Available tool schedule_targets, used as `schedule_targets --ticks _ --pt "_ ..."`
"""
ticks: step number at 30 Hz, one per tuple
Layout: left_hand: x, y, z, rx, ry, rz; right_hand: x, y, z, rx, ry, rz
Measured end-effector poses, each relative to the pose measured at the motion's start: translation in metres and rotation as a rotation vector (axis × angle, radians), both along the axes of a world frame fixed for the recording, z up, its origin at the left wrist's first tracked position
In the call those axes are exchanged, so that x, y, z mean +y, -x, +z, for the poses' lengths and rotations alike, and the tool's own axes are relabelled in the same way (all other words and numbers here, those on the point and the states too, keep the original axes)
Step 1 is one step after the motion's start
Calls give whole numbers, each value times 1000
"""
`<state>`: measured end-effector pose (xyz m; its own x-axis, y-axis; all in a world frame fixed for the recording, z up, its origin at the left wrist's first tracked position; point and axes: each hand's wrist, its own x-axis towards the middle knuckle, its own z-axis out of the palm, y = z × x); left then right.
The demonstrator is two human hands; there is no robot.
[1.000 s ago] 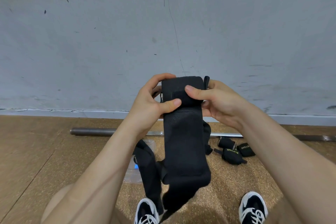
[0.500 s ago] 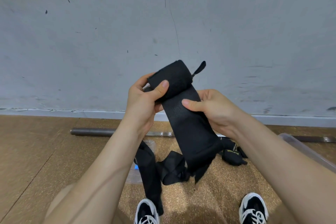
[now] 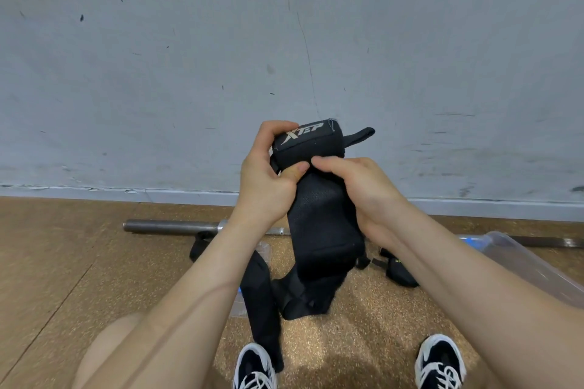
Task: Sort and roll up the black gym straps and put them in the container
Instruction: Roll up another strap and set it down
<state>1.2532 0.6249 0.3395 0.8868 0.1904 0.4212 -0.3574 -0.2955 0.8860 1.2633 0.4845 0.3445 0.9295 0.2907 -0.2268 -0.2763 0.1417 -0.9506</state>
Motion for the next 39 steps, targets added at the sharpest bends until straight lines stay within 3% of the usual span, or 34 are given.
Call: schedule_targets --ticks 6,13,16,20,26,29,36,39 --pt "1 3 -3 -69 -187 -31 -2 -3 1 62 -52 26" --pt "11 10 13 250 234 -282 -13 -5 9 -62 -1 89" --pt "13 8 15 368 279 -280 -17 -7 11 -103 -15 139" --pt "10 8 16 321 257 -234 -19 -7 13 -72 -11 163" --pt "8 5 11 156 -38 -177 -18 -7 10 -11 -25 149" --pt "8 6 10 111 -63 -197 -19 -8 9 -45 -103 149" --pt "16 11 20 413 297 -390 -21 -11 3 -190 -134 188" --pt "16 13 23 382 293 -340 -21 -11 3 -198 -111 201"
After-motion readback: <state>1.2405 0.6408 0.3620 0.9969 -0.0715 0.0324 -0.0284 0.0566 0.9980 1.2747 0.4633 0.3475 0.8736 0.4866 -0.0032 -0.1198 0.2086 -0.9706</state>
